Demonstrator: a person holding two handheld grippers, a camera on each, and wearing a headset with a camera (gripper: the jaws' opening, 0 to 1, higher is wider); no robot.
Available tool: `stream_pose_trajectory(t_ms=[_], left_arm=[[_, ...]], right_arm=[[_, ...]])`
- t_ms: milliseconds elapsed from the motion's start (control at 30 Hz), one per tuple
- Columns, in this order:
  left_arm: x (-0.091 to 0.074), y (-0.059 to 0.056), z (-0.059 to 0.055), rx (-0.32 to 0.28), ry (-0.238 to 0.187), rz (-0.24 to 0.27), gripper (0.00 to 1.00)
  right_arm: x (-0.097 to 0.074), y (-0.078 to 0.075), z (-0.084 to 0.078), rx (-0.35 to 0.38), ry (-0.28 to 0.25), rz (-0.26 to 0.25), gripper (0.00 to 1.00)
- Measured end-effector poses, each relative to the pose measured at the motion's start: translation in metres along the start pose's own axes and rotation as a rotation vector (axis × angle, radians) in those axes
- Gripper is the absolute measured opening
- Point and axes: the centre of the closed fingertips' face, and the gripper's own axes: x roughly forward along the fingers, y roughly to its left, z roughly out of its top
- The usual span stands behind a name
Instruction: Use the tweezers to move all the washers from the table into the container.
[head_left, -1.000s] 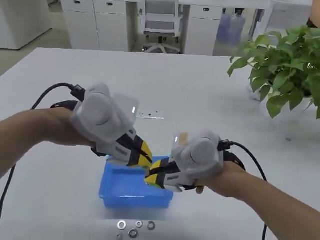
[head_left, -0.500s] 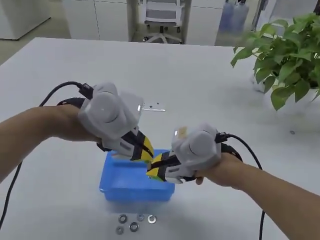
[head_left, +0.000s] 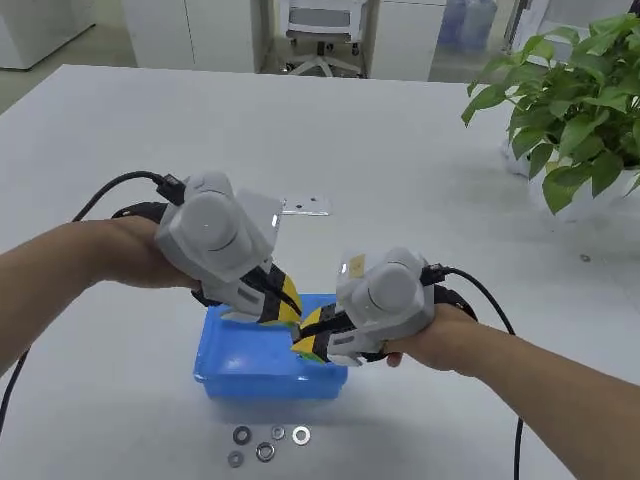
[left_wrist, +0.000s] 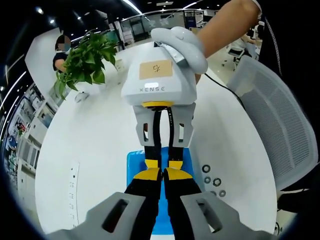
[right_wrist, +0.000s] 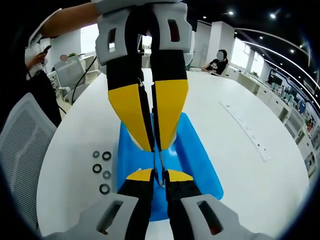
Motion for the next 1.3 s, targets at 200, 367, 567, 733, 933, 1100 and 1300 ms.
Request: stream_pose_trajectory(t_ms=[200, 367, 567, 733, 933, 1100, 1300], left_arm=[[0.002, -0.002, -0.002, -0.005, 0.002, -0.004, 0.06], [0.003, -0.003, -0.003, -0.003, 0.004, -0.008, 0.06], [0.002, -0.003, -0.002, -0.001, 0.002, -0.009, 0.06], [-0.001, -0.002, 0.0, -0.001, -0.003, -0.005, 0.06], [-0.004, -0.003, 0.004, -0.004, -0.012, -0.003, 0.06], [-0.011, -0.006, 0.009, -0.011, -0.017, -0.001, 0.06], [-0.02, -0.01, 0.015, -0.017, -0.02, 0.005, 0.06]], right_arm=[[0.002, 0.001, -0.002, -0.004, 0.004, 0.004, 0.1], [0.003, 0.001, -0.003, -0.009, 0.007, 0.005, 0.1], [0.002, 0.001, -0.003, -0.013, 0.006, 0.003, 0.11], [-0.001, 0.001, -0.001, -0.016, 0.001, -0.003, 0.11], [-0.005, 0.003, 0.003, -0.026, 0.0, -0.011, 0.11], [-0.01, 0.006, 0.008, -0.037, -0.006, -0.021, 0.11], [-0.017, 0.009, 0.016, -0.056, -0.016, -0.033, 0.11]])
